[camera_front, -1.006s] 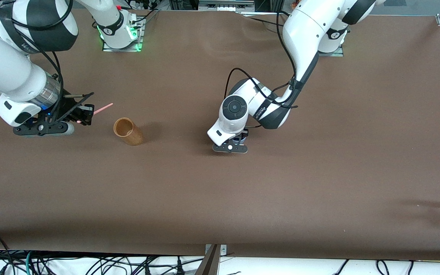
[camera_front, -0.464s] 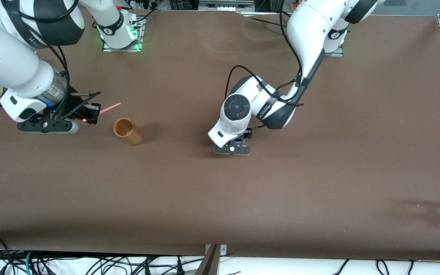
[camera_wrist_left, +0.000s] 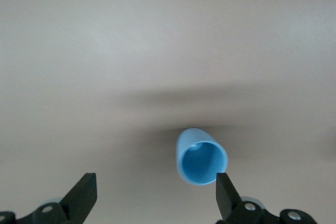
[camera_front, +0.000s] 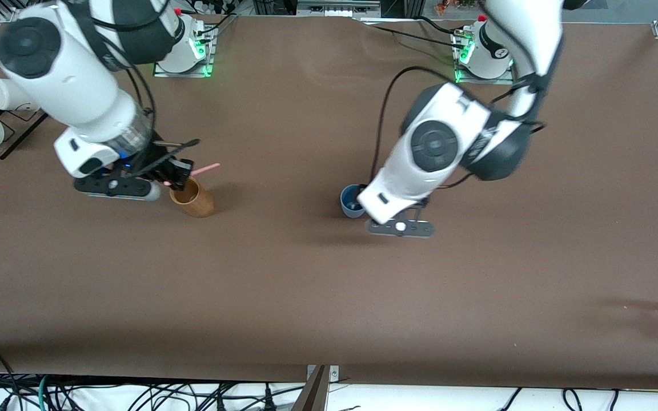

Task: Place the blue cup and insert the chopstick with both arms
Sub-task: 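Carry the blue cup with the left gripper and set it beside the tan cup, then lower the chopstick into the blue cup while the left gripper withdraws, then open the right gripper to release the chopstick and raise it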

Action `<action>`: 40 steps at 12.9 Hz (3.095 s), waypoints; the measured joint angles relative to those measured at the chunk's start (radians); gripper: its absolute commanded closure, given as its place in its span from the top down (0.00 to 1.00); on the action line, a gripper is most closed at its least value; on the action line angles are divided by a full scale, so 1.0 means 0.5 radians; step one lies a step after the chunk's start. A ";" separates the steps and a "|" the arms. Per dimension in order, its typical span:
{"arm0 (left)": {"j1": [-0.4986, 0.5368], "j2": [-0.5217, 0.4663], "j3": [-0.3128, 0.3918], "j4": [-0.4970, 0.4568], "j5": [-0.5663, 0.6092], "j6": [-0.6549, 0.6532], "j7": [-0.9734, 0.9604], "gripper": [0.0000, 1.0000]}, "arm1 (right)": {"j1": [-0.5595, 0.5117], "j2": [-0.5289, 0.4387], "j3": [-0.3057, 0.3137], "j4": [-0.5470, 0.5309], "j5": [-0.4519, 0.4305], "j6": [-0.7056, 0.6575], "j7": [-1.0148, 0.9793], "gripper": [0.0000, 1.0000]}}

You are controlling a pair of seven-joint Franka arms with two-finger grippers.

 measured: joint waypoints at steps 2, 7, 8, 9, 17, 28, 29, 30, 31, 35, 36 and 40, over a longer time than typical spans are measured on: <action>0.163 -0.153 0.012 0.000 0.000 -0.123 0.199 1.00 | 0.104 0.091 0.003 0.038 0.000 0.127 0.176 0.04; 0.684 -0.417 0.032 -0.003 -0.008 -0.386 0.730 1.00 | 0.355 0.568 0.006 0.544 0.000 0.298 0.753 0.04; 0.752 -0.457 0.053 -0.007 -0.009 -0.440 0.799 1.00 | 0.397 0.656 0.006 0.612 0.000 0.366 0.842 0.04; 0.785 -0.495 0.094 -0.017 -0.010 -0.485 0.852 1.00 | 0.437 0.723 0.006 0.654 0.000 0.431 0.927 0.04; 0.773 -0.850 0.298 -0.395 -0.011 -0.731 0.906 1.00 | 0.603 0.836 0.004 0.698 -0.001 0.520 1.124 0.04; 0.633 -1.149 0.278 -0.894 -0.014 -0.407 0.906 1.00 | 0.627 0.931 -0.006 0.684 -0.067 0.516 1.124 1.00; 0.635 -1.152 0.284 -0.911 -0.014 -0.399 0.906 1.00 | 0.634 0.924 -0.008 0.690 -0.074 0.515 1.123 1.00; 0.636 -1.150 0.288 -0.919 -0.014 -0.392 0.906 1.00 | 0.639 0.902 -0.016 0.701 -0.078 0.500 1.121 1.00; 0.635 -1.148 0.287 -0.921 -0.014 -0.388 0.906 1.00 | 0.637 0.862 -0.029 0.709 -0.080 0.438 1.100 1.00; 0.629 -1.148 0.285 -0.922 -0.014 -0.386 0.906 1.00 | 0.428 0.591 -0.067 0.720 -0.041 -0.043 0.564 1.00; 0.628 -1.147 0.285 -0.922 -0.014 -0.386 0.906 1.00 | 0.336 0.519 -0.070 0.721 -0.014 -0.160 0.377 1.00; 0.630 -1.144 0.287 -0.923 -0.014 -0.385 0.906 1.00 | 0.094 0.252 -0.145 0.690 0.026 -0.571 -0.243 1.00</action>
